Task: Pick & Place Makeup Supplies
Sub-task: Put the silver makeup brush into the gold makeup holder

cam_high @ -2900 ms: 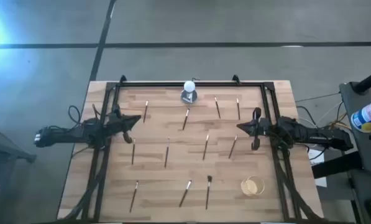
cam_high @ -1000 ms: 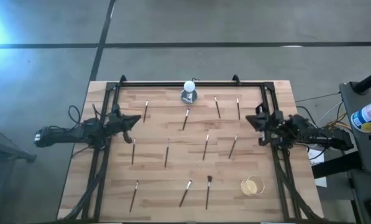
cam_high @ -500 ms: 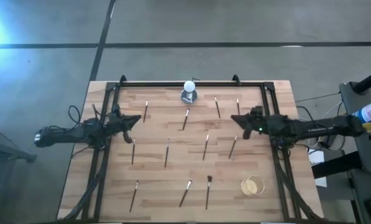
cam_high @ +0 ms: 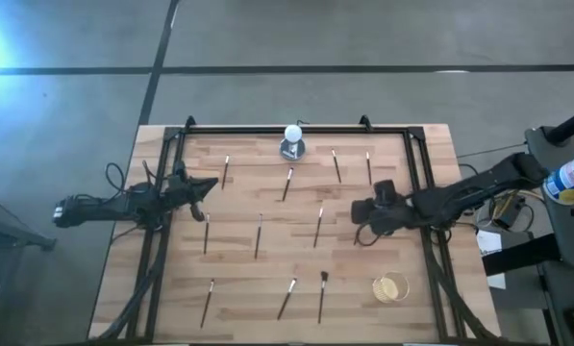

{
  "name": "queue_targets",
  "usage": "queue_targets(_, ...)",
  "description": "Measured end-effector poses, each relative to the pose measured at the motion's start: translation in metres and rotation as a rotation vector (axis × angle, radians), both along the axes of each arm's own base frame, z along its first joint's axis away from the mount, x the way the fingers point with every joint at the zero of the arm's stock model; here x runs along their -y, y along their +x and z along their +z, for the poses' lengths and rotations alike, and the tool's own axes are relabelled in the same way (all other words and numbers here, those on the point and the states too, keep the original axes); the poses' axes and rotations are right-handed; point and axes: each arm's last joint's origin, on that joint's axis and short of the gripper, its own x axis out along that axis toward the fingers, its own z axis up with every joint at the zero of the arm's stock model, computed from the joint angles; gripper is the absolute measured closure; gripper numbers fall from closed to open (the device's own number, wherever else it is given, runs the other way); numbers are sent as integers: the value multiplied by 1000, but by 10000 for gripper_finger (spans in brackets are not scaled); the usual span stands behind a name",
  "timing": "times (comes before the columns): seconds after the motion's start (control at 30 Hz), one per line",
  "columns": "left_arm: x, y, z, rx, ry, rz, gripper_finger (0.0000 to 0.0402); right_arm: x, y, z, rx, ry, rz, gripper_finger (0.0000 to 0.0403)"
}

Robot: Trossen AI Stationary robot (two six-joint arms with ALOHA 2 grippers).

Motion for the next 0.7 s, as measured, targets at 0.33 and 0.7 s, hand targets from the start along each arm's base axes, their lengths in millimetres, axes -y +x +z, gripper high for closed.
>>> queue_targets(0.33,0,0,0,0,0,0,402,11,23,-40,-278,280,-212,302)
queue_targets(0.7,0,0,0,0,0,0,402,38,23,-55,-337,291,-336,295)
